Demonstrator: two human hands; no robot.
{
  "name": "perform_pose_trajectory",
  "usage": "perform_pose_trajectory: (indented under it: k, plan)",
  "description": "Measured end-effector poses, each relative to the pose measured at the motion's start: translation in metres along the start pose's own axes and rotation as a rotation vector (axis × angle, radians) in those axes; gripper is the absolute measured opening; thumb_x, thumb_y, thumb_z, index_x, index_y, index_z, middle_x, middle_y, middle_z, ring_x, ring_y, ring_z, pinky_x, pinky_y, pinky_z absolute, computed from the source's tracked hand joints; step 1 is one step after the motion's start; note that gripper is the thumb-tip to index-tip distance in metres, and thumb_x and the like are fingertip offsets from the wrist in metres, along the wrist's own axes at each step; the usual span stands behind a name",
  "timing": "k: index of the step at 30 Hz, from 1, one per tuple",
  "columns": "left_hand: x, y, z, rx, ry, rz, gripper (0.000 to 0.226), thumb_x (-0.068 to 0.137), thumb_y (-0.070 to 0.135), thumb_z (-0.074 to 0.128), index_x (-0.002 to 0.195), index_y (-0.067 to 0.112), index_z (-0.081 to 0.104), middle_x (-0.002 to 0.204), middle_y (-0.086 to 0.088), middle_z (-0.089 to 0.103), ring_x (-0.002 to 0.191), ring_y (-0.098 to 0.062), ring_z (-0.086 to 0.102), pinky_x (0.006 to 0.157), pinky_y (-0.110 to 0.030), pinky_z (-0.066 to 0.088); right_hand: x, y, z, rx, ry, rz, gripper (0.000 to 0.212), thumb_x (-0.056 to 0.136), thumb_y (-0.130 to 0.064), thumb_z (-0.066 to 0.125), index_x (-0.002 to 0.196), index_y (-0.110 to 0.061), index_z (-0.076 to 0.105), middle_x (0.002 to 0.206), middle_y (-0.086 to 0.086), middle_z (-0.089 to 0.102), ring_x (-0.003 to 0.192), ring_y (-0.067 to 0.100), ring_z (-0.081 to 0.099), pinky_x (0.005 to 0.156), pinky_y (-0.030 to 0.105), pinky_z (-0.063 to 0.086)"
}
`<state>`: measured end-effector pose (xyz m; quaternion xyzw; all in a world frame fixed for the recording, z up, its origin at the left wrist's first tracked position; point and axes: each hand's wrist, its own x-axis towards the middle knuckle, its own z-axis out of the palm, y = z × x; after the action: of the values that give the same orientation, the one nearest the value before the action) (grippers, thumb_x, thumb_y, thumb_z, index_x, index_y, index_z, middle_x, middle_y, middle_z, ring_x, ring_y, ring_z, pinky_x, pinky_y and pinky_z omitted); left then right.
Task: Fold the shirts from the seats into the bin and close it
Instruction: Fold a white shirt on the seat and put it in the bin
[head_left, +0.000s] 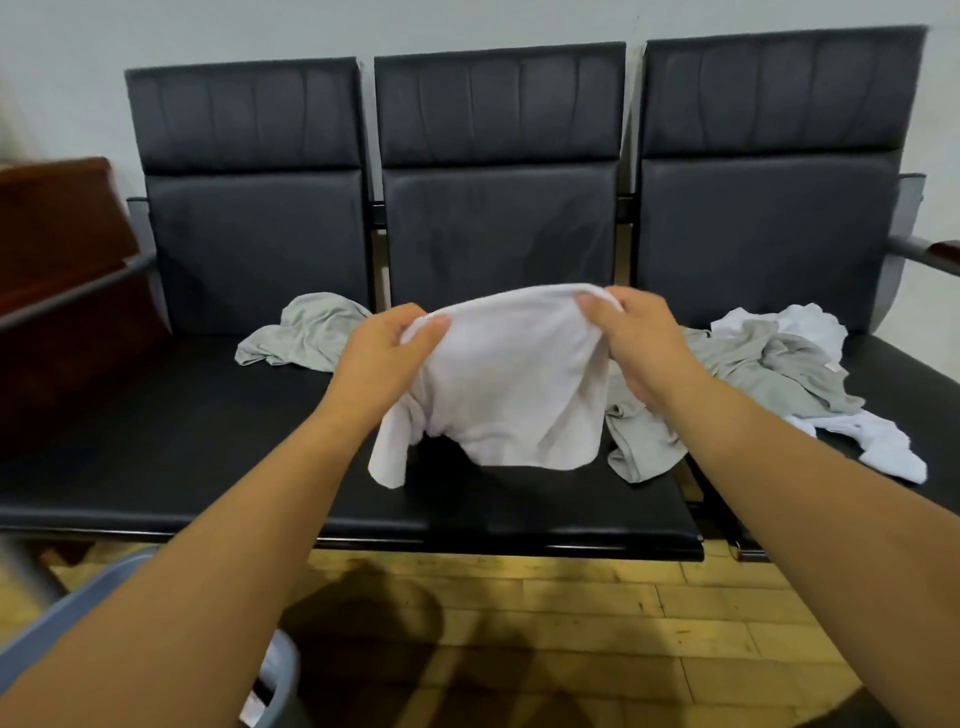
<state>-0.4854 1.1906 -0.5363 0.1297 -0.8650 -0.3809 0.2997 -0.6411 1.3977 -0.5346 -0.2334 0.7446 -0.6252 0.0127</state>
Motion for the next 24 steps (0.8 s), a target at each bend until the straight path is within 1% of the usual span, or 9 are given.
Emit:
perform_pose_trajectory:
  k: [3,6,8,10,12,15,18,21,24]
  plan:
    - [-0.006,-0.007,-0.009,0.188,-0.202,-0.054,0.030,0.086,0.048,0.072,0.087,0.019,0.067,0.080,0.004,0.067,0.076,-0.009,0.063,0.065,-0.027,0.047,-0.002,-0.015,0.005,0.109,0.025,0.008,0.026,0.095,-0.039,0.058,0.097,-0.017,0.073,0.100,0.009,0.073,0.099,0.032,0.068,0.088,0.050,0.055]
    - [-0.011,-0.031,-0.010,0.297,-0.366,-0.129,0.028,0.084,0.043,0.076,0.091,0.016,0.070,0.086,-0.001,0.071,0.083,-0.017,0.067,0.073,-0.036,0.053,-0.006,-0.024,0.013,0.076,0.003,0.028,0.030,0.097,-0.044,0.055,0.100,-0.019,0.073,0.100,0.004,0.073,0.098,0.025,0.068,0.089,0.046,0.055]
    - [-0.013,-0.039,-0.013,0.252,-0.298,-0.131,0.022,0.087,0.034,0.074,0.094,0.015,0.067,0.092,-0.004,0.069,0.086,-0.019,0.066,0.070,-0.032,0.050,-0.009,-0.028,0.018,0.052,-0.079,0.084,0.035,0.096,-0.045,0.058,0.099,-0.014,0.073,0.100,0.009,0.073,0.095,0.024,0.068,0.088,0.044,0.055]
    - [-0.014,-0.037,-0.015,0.197,-0.148,-0.085,0.021,0.089,0.028,0.073,0.101,0.021,0.057,0.105,0.000,0.063,0.091,-0.013,0.065,0.068,-0.024,0.047,-0.010,-0.029,0.024,0.113,-0.156,0.190,0.029,0.095,-0.041,0.063,0.095,-0.013,0.072,0.099,0.008,0.073,0.096,0.026,0.069,0.089,0.042,0.056]
    - [-0.018,-0.025,-0.011,0.129,-0.062,-0.022,0.023,0.090,0.030,0.072,0.099,0.023,0.053,0.107,0.003,0.061,0.089,-0.007,0.065,0.069,-0.021,0.048,-0.011,-0.029,0.029,0.196,-0.170,0.317,0.028,0.093,-0.038,0.067,0.104,-0.013,0.069,0.106,0.007,0.072,0.099,0.027,0.069,0.092,0.044,0.056]
    - [-0.029,0.005,0.004,-0.097,-0.260,-0.071,0.029,0.090,0.046,0.069,0.095,0.018,0.063,0.092,0.001,0.071,0.086,-0.010,0.071,0.079,-0.030,0.057,-0.014,-0.027,0.040,0.288,-0.194,0.426,0.035,0.094,-0.033,0.065,0.119,-0.008,0.061,0.117,0.012,0.068,0.104,0.030,0.067,0.094,0.047,0.055]
    - [-0.040,0.024,0.027,-0.045,-0.449,-0.077,0.037,0.088,0.054,0.066,0.104,0.021,0.067,0.098,0.002,0.071,0.094,-0.013,0.069,0.088,-0.038,0.059,-0.023,-0.028,0.051,0.312,-0.230,0.432,0.019,0.100,-0.026,0.057,0.108,-0.008,0.059,0.116,0.014,0.066,0.107,0.030,0.066,0.095,0.048,0.054]
    - [-0.040,0.020,0.040,0.101,-0.369,-0.049,0.030,0.090,0.043,0.070,0.103,0.016,0.067,0.094,-0.001,0.070,0.088,-0.016,0.069,0.084,-0.041,0.059,-0.028,-0.027,0.058,0.293,-0.254,0.407,0.022,0.102,-0.025,0.053,0.113,-0.008,0.061,0.117,0.015,0.067,0.105,0.030,0.068,0.094,0.048,0.056]
    - [-0.034,0.014,0.037,0.073,-0.322,-0.052,0.021,0.089,0.035,0.073,0.089,0.014,0.071,0.085,-0.002,0.073,0.082,-0.016,0.071,0.078,-0.038,0.060,-0.028,-0.028,0.059,0.232,-0.254,0.359,0.021,0.103,-0.028,0.051,0.107,-0.012,0.064,0.114,0.014,0.068,0.104,0.029,0.068,0.095,0.047,0.055]
